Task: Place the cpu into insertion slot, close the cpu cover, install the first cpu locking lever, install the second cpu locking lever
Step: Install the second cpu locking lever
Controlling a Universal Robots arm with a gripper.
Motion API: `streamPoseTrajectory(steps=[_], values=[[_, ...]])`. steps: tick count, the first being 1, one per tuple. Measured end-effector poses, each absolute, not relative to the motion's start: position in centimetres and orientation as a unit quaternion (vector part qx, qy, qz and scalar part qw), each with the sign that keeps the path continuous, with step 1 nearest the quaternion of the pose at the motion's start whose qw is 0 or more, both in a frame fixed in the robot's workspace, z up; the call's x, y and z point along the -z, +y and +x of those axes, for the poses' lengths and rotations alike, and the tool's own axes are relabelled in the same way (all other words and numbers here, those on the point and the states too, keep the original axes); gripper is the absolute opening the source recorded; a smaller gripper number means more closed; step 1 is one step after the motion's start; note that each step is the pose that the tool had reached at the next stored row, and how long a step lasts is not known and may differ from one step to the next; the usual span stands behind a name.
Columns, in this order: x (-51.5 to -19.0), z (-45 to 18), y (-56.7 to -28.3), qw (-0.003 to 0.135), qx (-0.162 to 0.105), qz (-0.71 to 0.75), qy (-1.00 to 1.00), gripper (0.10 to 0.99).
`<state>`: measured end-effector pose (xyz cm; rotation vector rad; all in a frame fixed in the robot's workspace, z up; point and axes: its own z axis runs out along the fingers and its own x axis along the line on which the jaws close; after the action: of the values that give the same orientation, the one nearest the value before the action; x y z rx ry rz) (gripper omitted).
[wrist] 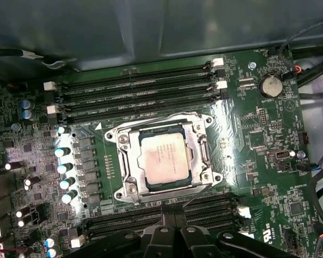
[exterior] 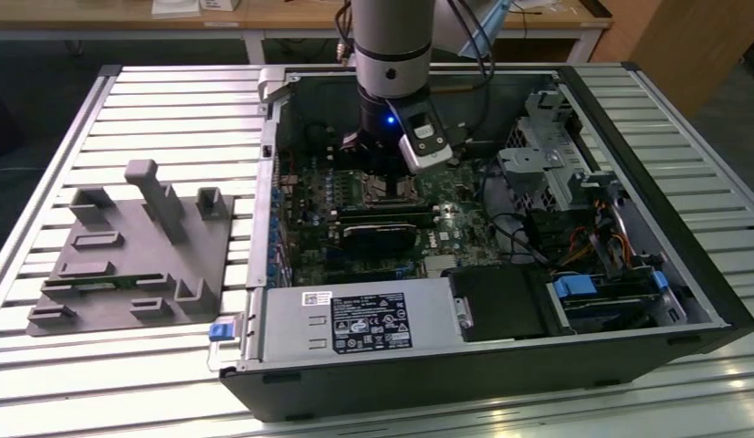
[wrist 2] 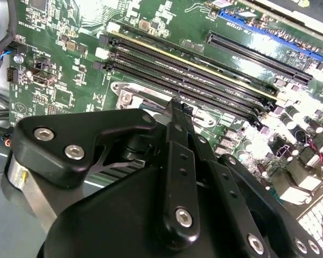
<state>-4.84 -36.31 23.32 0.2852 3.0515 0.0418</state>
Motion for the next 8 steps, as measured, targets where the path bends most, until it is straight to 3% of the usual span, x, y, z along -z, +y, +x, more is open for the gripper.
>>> streamPoseTrajectory(steps=[8], values=[[-23.21,-5.17,-36.37,0.038,-0.014,0.093,0.995,0.106]])
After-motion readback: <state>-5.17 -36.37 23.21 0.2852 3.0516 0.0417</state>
